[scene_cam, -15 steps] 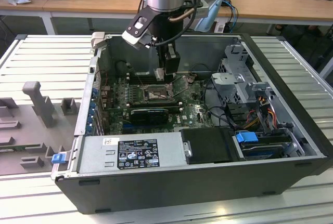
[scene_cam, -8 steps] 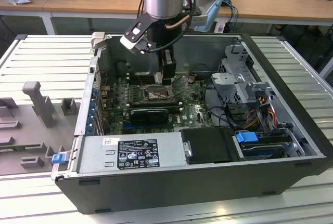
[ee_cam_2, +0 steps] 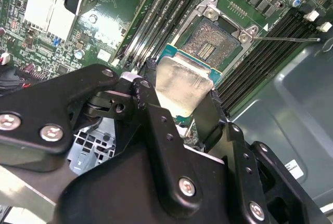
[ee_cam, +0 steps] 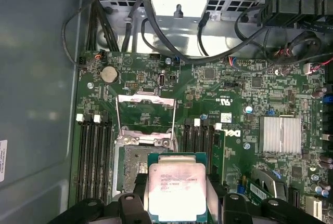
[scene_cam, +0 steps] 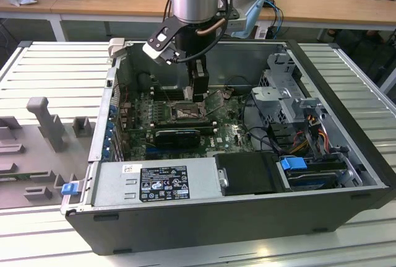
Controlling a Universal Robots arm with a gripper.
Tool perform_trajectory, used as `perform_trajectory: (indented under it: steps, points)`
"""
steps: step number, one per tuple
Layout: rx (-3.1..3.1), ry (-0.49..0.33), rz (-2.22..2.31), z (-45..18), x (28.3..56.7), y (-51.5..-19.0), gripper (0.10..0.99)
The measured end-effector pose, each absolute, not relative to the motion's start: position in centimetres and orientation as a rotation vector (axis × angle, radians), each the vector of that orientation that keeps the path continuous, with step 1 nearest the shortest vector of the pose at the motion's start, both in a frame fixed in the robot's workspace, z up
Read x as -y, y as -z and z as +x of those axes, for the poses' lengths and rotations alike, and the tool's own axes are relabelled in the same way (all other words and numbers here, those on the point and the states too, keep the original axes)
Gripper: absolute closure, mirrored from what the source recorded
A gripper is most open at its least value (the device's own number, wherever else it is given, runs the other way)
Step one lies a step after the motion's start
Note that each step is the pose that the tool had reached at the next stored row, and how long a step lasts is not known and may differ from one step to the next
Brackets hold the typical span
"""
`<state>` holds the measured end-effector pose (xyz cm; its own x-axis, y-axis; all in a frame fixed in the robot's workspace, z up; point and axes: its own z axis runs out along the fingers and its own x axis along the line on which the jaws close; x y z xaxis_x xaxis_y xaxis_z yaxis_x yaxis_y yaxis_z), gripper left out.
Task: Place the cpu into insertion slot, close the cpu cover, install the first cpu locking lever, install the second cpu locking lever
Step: 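Place the cpu into insertion slot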
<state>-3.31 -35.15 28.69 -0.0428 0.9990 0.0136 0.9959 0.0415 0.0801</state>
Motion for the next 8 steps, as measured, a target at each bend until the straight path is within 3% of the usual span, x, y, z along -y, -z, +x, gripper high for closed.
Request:
perform_trajectory:
  steps: [8]
  points:
    - [-2.227,-0.104,2.148,-3.31,35.15,-28.7,0.557]
